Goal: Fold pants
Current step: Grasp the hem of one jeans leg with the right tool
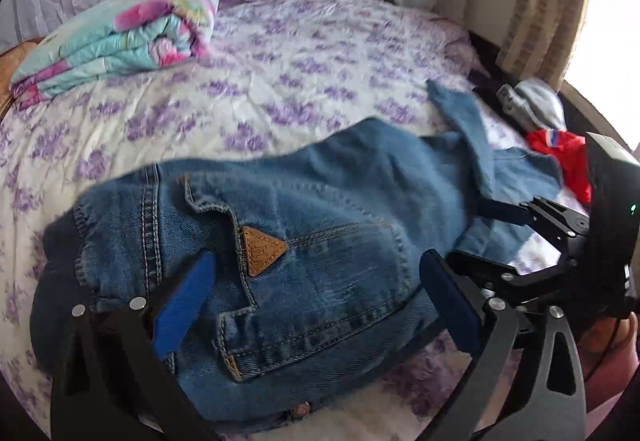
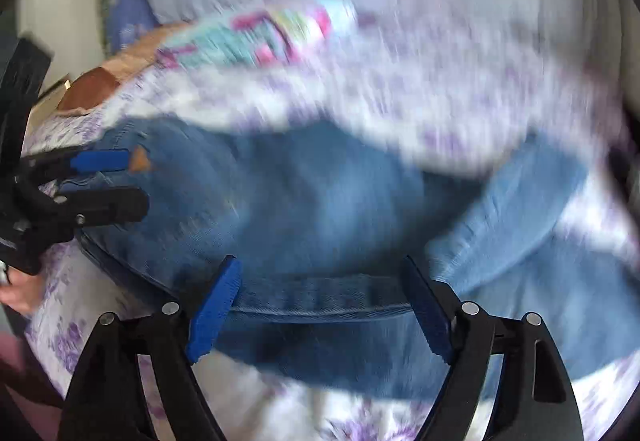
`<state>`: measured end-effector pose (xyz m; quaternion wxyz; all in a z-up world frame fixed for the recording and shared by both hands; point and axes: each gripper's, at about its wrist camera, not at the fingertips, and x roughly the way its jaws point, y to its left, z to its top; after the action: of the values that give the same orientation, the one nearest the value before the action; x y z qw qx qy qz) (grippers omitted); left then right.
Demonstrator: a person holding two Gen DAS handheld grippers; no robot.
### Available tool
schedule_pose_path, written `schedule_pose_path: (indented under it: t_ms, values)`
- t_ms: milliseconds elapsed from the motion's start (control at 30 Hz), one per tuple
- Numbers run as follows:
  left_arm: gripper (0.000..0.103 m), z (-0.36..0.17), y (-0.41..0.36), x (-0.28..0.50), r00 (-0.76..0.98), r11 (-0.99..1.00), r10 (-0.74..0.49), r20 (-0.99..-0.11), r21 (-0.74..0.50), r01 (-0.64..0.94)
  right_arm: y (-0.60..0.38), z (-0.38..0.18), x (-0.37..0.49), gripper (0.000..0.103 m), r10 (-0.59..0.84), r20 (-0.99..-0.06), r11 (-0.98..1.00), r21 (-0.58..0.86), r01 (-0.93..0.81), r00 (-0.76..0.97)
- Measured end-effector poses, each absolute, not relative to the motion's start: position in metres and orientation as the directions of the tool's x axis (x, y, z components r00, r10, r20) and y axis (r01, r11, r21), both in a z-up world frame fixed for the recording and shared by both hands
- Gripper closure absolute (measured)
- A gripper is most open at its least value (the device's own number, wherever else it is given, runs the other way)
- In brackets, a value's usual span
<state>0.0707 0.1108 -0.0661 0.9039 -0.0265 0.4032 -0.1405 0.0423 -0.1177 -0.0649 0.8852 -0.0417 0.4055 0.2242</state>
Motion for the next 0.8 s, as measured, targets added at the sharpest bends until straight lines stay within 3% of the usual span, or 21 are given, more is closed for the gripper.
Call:
schedule_pose_path:
  t_ms: [100,200,233,267,367,500,567,667,800]
  values:
    - [0.004,-0.071,0.088,0.062,0.680,0.974,-0.154,-0.717,0.007,0.228,-0.137,-0.060,0.038,0.020,0.470,-0.690,0.866,0.239,-0.439,0.551]
    - [0.004,-0.074,0.088,0.063,0.679,0.976,-0.131,-0.723,0.026,0.216,-0.166,-0.033,0.041,0.020,0.511,-0.619,0.858,0.328,-0.394,0.597]
    - [0.004,-0.073,0.089,0.062,0.679,0.976,-0.131,-0.722,0.026,0.216,-0.176,-0.025,0.043,0.018,0.481,-0.611,0.877,0.326,-0.354,0.628]
    - [0.004,-0.074,0.089,0.061,0.680,0.976,-0.128,-0.722,0.030,0.215,-0.186,-0.015,0.052,0.009,0.414,-0.613,0.910,0.304,-0.282,0.673]
    - [0.004,-0.073,0.089,0.063,0.683,0.976,-0.115,-0.722,0.045,0.212,-0.217,0.010,0.092,0.006,0.213,-0.592,0.970,0.226,-0.094,0.777]
    - [0.004,-0.073,0.090,0.065,0.684,0.976,-0.124,-0.718,0.037,0.215,-0.238,0.007,0.184,0.007,0.088,-0.732,0.986,0.160,0.045,0.675]
    - [0.004,-0.074,0.090,0.065,0.687,0.976,-0.122,-0.717,0.039,0.215,-0.245,-0.008,0.225,0.019,-0.008,-0.792,0.986,0.096,0.138,0.611]
    - [0.004,-0.073,0.089,0.064,0.687,0.976,-0.123,-0.716,0.038,0.215,-0.251,-0.043,0.275,0.039,-0.040,-0.883,0.983,0.048,0.175,0.468]
    - [0.004,-0.074,0.089,0.064,0.688,0.976,-0.124,-0.715,0.038,0.215,-0.253,-0.076,0.309,0.041,-0.113,-0.939,0.972,-0.036,0.233,0.326]
